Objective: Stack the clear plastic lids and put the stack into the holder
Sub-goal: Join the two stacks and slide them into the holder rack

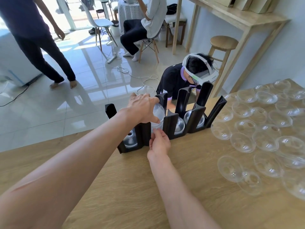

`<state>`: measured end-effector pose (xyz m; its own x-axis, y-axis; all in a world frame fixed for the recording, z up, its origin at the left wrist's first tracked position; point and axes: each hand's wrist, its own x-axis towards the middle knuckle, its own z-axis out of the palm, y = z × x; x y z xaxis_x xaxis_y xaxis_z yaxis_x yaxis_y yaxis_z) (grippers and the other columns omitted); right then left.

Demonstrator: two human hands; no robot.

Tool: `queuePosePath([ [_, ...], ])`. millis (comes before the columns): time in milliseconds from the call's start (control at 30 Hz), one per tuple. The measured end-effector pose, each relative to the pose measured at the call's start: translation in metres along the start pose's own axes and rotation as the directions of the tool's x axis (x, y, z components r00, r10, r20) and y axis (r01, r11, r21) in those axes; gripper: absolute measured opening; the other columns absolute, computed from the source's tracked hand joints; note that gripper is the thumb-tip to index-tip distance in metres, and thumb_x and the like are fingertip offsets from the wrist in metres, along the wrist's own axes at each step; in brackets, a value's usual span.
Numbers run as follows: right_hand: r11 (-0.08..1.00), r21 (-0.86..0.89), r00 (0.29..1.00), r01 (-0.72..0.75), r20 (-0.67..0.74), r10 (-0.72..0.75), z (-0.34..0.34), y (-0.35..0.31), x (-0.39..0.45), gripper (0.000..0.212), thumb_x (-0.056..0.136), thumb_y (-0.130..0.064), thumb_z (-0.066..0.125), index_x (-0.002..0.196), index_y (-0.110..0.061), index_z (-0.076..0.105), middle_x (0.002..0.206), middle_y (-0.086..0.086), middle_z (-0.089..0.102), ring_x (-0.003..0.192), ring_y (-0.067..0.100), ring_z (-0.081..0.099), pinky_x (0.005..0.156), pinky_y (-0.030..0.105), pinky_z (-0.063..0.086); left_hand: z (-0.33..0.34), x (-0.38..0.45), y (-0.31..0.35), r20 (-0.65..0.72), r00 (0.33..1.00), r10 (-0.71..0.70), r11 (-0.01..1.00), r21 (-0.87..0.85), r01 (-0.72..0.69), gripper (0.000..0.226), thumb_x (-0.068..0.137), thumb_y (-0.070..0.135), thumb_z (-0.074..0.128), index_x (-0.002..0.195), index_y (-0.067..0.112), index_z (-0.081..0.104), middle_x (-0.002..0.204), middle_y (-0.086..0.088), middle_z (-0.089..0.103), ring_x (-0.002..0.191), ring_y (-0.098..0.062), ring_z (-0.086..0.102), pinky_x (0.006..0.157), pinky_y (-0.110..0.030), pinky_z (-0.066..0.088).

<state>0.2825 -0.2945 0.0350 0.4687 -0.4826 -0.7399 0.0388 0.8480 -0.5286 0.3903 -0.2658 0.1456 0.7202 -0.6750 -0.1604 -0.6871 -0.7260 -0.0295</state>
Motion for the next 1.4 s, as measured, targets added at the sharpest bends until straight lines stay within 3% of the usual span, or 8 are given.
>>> queuePosePath([
  [133,1.0,-0.021,1.0,0.014,0.002,-0.014,0.001,-0.001,0.002,0.017,0.091,-0.005,0.073,0.106,-0.011,0.07,0.081,0.001,0.065,0.064,0.006,0.059,0.063,0.019,0.05,-0.002,-0.001,0.0,0.028,1.0,-0.014,1.0,0.026,0.013,0.078,0.07,0.068,0.078,0.13,0.026,0.054,0.112,-0.004,0.061,0.105,-0.027,0.061,0.097,-0.044,0.036],
  [367,0.996,-0.068,0.998,0.06,-0.011,-0.061,-0.001,0.004,0.005,0.022,0.09,-0.007,0.076,0.111,-0.012,0.07,0.103,0.006,0.076,0.094,0.015,0.072,0.087,0.026,0.057,-0.006,0.004,0.005,0.084,0.996,0.024,0.998,0.063,-0.029,0.078,0.07,0.068,0.079,0.129,0.022,0.058,0.113,-0.003,0.066,0.11,-0.027,0.06,0.093,-0.042,0.039],
  [600,0.99,-0.135,1.0,0.029,-0.007,-0.031,-0.021,0.004,0.017,0.014,0.094,-0.005,0.069,0.102,-0.018,0.069,0.088,-0.002,0.071,0.079,0.007,0.064,0.074,0.022,0.048,-0.011,0.009,0.006,0.103,0.994,0.047,0.993,0.101,-0.058,0.071,0.077,0.06,0.079,0.133,0.02,0.061,0.122,-0.003,0.057,0.109,-0.027,0.061,0.099,-0.042,0.045],
  [900,0.988,-0.148,0.999,-0.032,-0.01,0.031,-0.026,0.008,0.029,0.007,0.098,-0.004,0.066,0.104,-0.007,0.062,0.087,0.006,0.064,0.079,0.012,0.063,0.096,0.032,0.055,-0.011,0.007,0.007,0.09,0.994,0.056,0.993,0.101,-0.065,0.071,0.075,0.063,0.079,0.131,0.025,0.058,0.118,-0.002,0.059,0.104,-0.026,0.062,0.096,-0.041,0.039],
  [1067,0.986,-0.168,1.0,-0.022,-0.016,0.019,-0.022,0.01,0.031,0.007,0.096,-0.004,0.066,0.096,-0.008,0.06,0.085,0.006,0.063,0.077,0.013,0.061,0.09,0.029,0.055,-0.014,0.004,0.006,0.083,0.996,0.039,0.997,0.067,-0.045,0.073,0.078,0.07,0.07,0.134,0.025,0.057,0.124,-0.005,0.057,0.108,-0.029,0.061,0.101,-0.045,0.036],
  [1233,0.985,-0.172,1.0,-0.003,0.028,0.008,-0.027,0.01,0.027,0.02,0.098,-0.006,0.066,0.117,-0.005,0.059,0.091,0.008,0.063,0.083,0.013,0.064,0.1,0.034,0.055,-0.02,-0.009,-0.001,0.06,0.998,0.022,1.0,-0.007,-0.022,0.079,0.079,0.07,0.07,0.144,0.03,0.05,0.135,-0.004,0.051,0.117,-0.029,0.058,0.106,-0.047,0.035],
  [1400,0.964,-0.261,0.997,0.046,0.069,-0.028,-0.043,0.002,0.019,0.018,0.102,-0.006,0.06,0.12,-0.006,0.061,0.099,0.008,0.064,0.089,0.014,0.064,0.093,0.03,0.057,-0.029,-0.042,-0.01,-0.064,0.998,-0.018,0.985,-0.171,0.007,0.052,0.091,0.058,0.064,0.135,0.029,0.059,0.132,0.0,0.054,0.116,-0.025,0.058,0.105,-0.045,0.036],
])
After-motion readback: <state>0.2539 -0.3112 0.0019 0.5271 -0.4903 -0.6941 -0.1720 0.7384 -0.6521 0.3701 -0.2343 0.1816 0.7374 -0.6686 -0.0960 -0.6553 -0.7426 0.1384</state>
